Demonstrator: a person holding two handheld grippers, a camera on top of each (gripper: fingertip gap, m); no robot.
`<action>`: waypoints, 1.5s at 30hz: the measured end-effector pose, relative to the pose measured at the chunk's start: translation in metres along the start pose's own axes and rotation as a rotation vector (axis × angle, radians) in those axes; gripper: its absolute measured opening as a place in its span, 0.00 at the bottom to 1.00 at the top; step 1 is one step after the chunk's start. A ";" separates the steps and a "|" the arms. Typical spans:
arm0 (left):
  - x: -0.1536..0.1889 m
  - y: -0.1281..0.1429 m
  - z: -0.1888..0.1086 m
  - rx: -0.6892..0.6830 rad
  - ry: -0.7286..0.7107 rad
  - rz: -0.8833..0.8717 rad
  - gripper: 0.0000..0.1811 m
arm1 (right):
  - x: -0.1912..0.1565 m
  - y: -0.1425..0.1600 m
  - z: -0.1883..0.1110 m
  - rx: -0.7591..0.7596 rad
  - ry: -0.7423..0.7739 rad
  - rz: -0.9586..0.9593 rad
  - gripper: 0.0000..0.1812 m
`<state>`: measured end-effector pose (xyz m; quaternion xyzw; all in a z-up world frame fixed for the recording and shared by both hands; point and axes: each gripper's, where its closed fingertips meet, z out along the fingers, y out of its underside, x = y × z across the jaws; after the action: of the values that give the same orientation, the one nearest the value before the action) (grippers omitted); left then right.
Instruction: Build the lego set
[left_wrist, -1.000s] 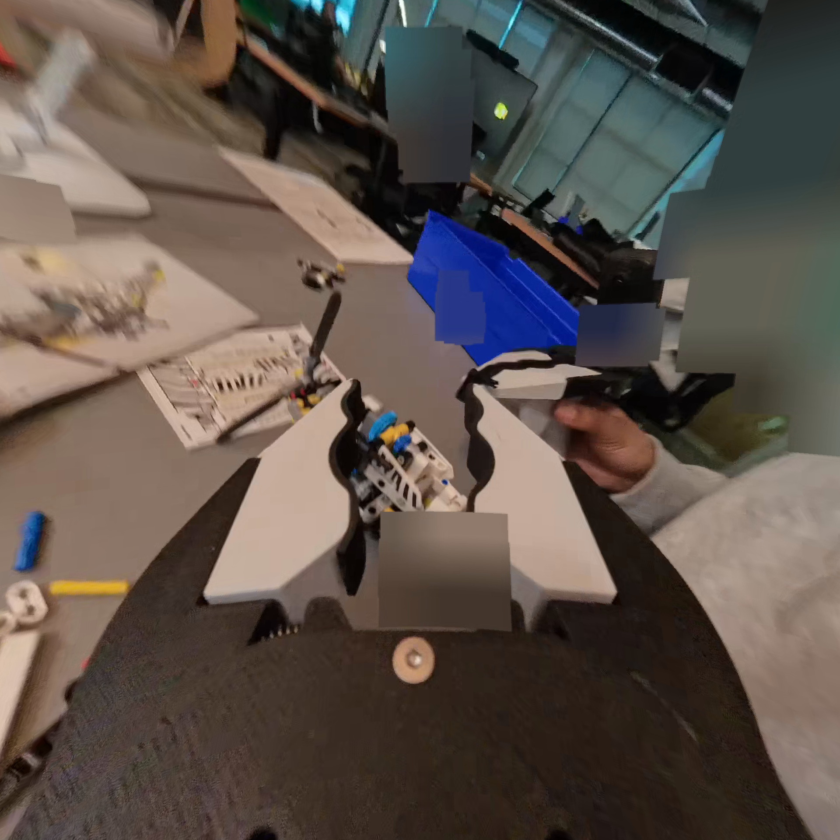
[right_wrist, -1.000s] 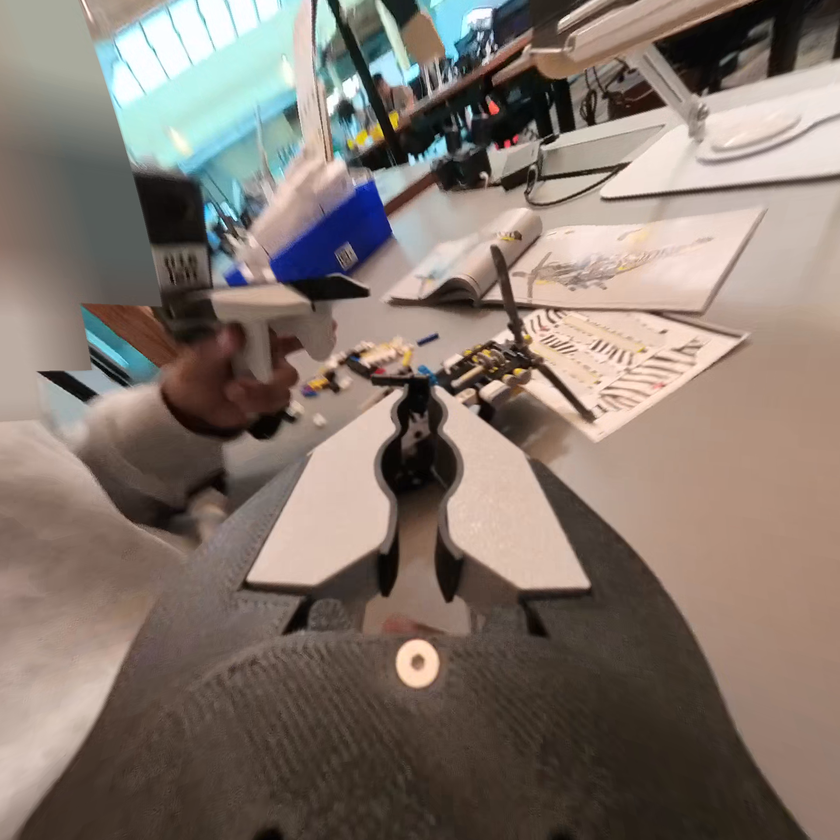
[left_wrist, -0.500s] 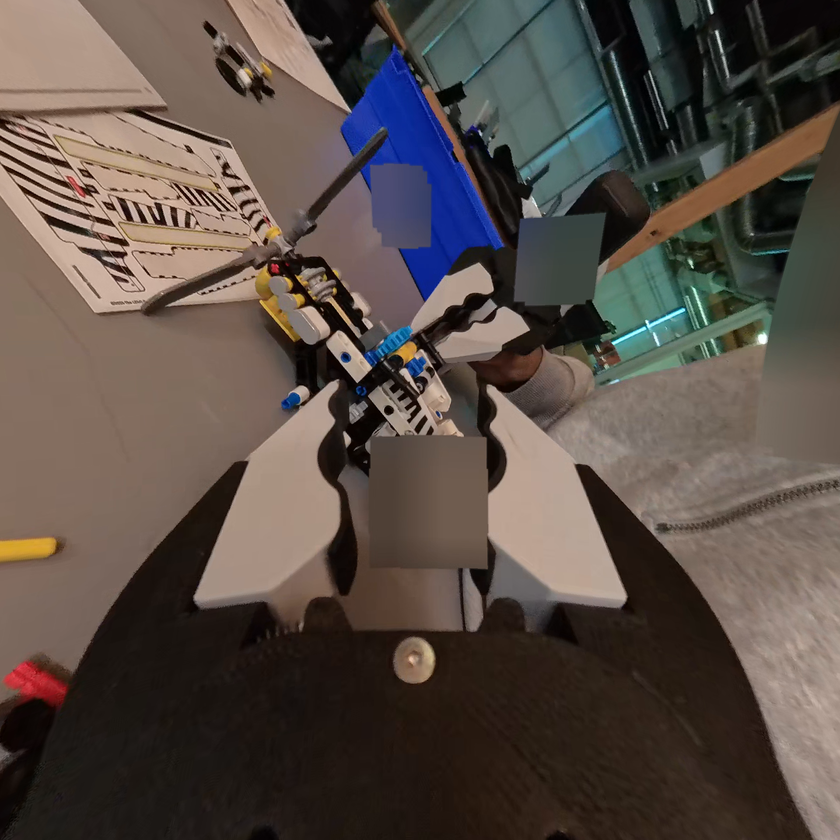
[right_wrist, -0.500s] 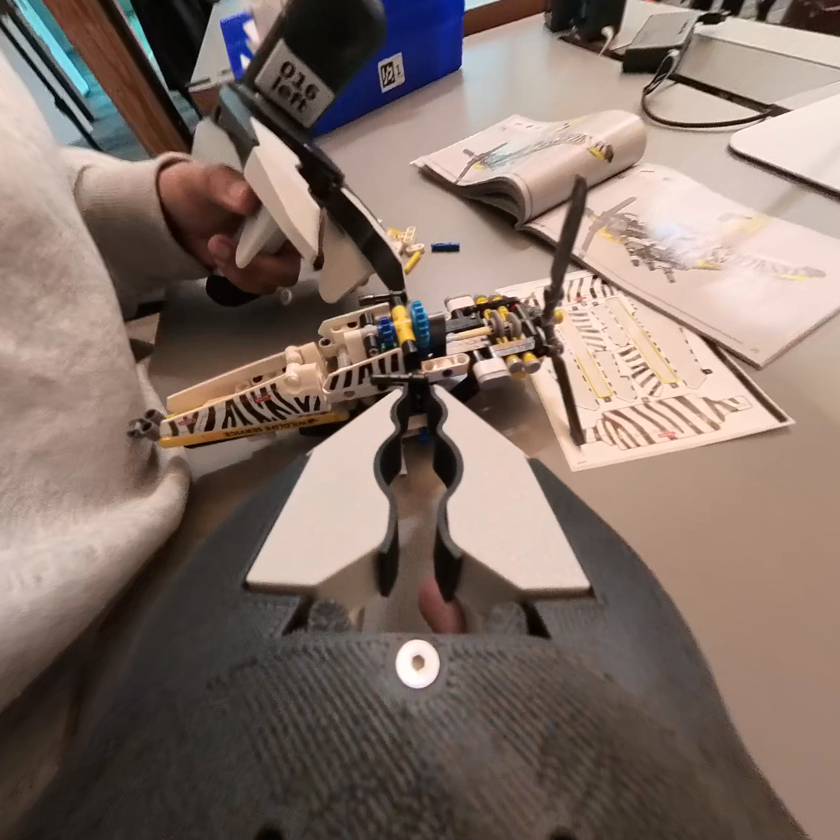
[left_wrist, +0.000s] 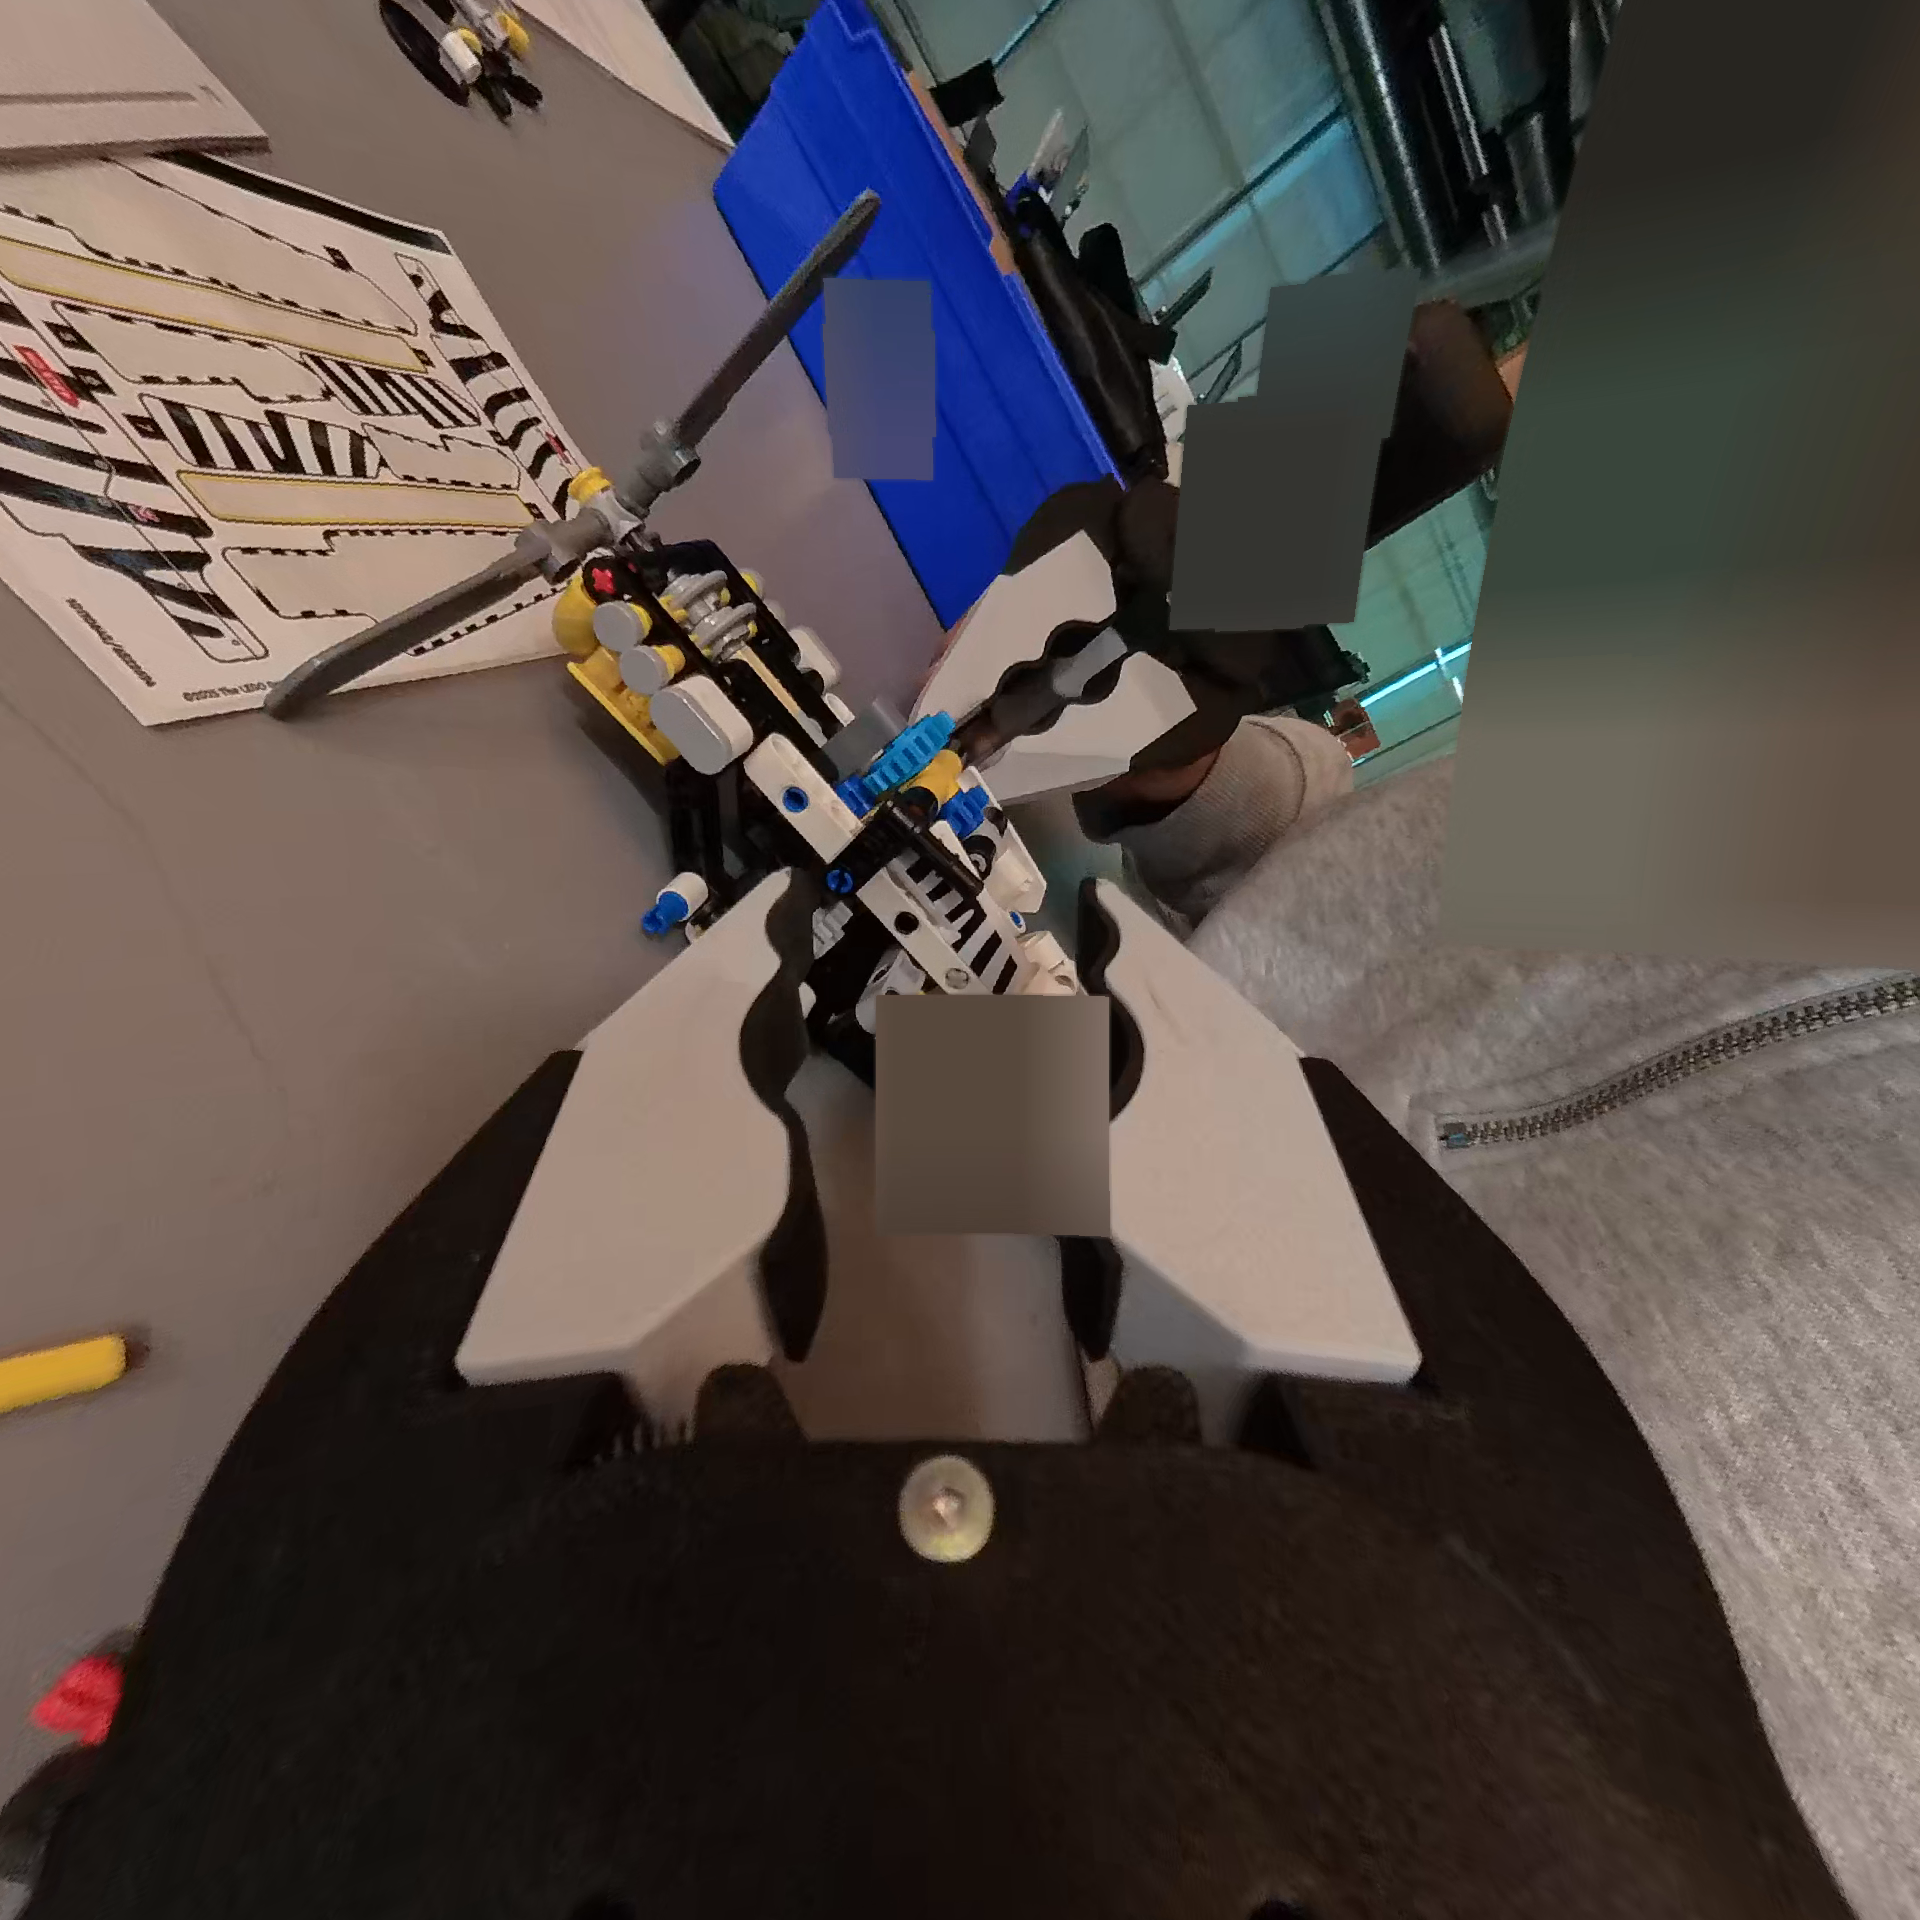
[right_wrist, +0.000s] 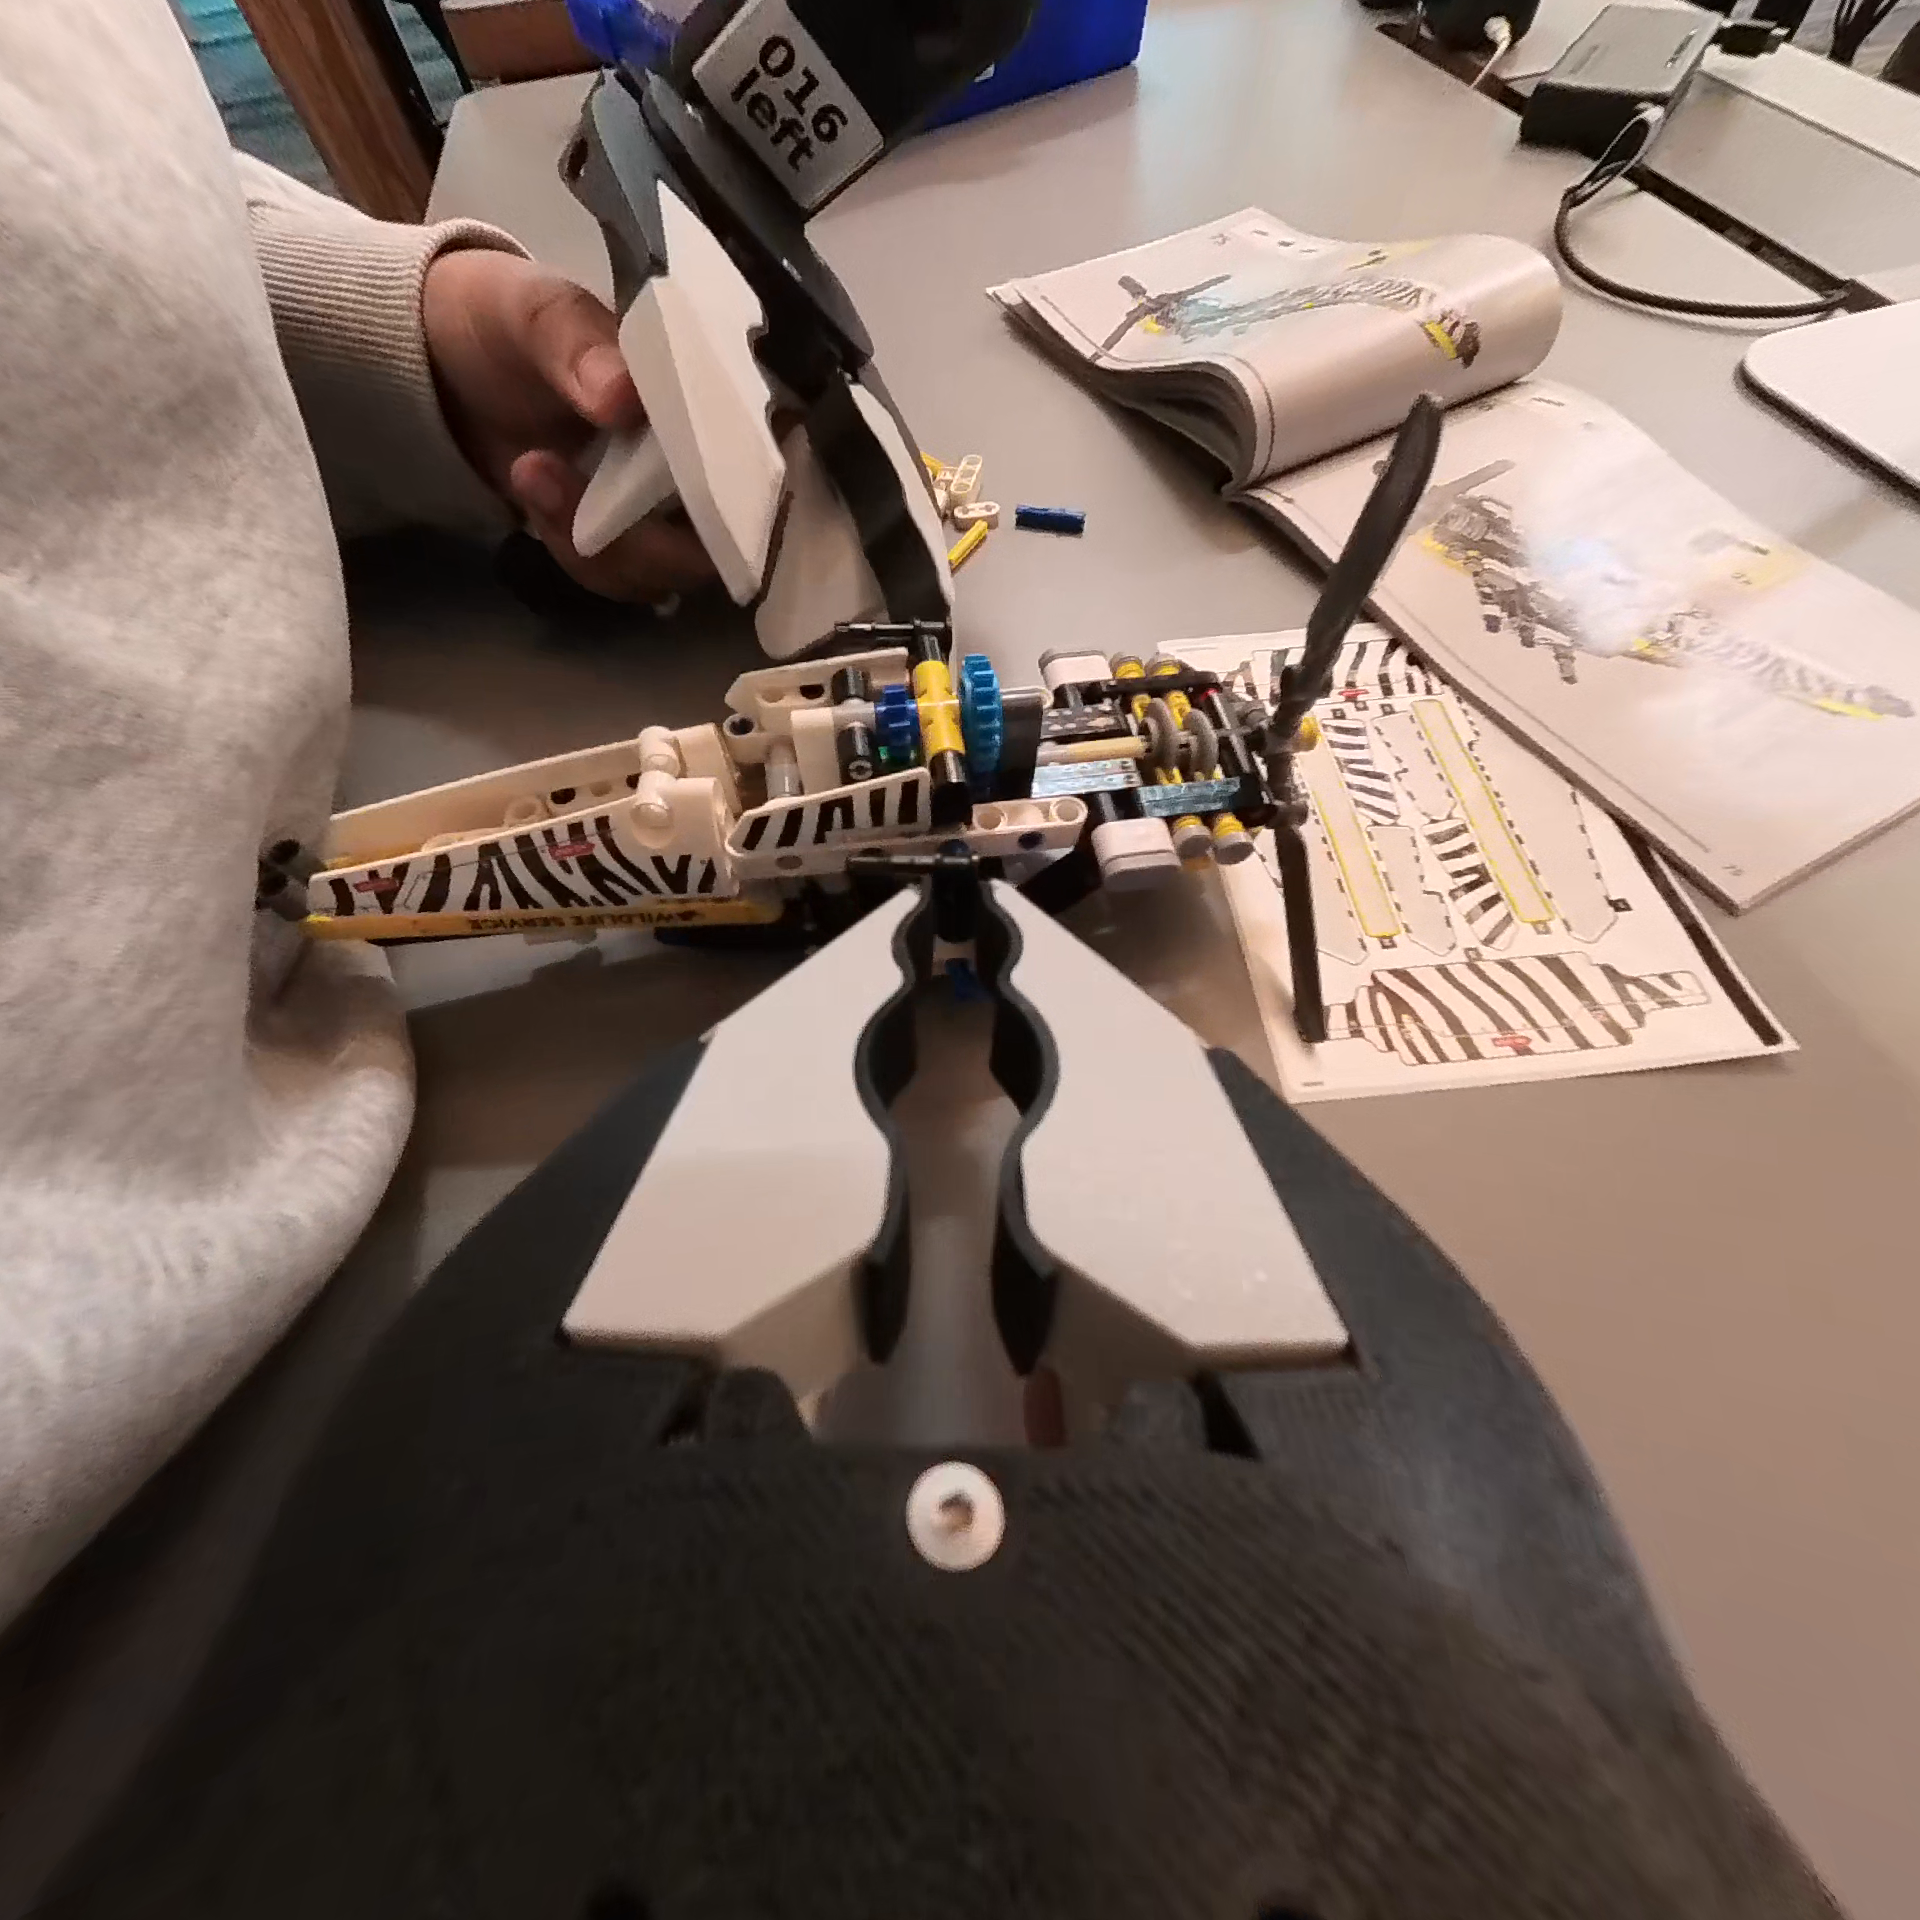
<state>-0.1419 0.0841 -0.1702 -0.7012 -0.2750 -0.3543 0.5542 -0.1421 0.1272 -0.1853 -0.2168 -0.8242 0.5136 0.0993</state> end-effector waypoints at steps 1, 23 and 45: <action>0.000 0.000 0.000 -0.002 0.002 0.000 0.27 | 0.001 0.000 0.000 0.003 0.000 -0.005 0.03; -0.011 0.001 -0.010 -0.093 -0.063 0.112 0.22 | 0.001 -0.006 0.000 0.028 -0.084 0.027 0.03; -0.009 0.000 -0.002 -0.133 -0.027 0.140 0.01 | 0.005 -0.009 0.004 0.026 -0.136 0.033 0.03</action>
<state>-0.1476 0.0821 -0.1775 -0.7587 -0.2086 -0.3226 0.5261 -0.1505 0.1225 -0.1796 -0.1934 -0.8186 0.5396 0.0376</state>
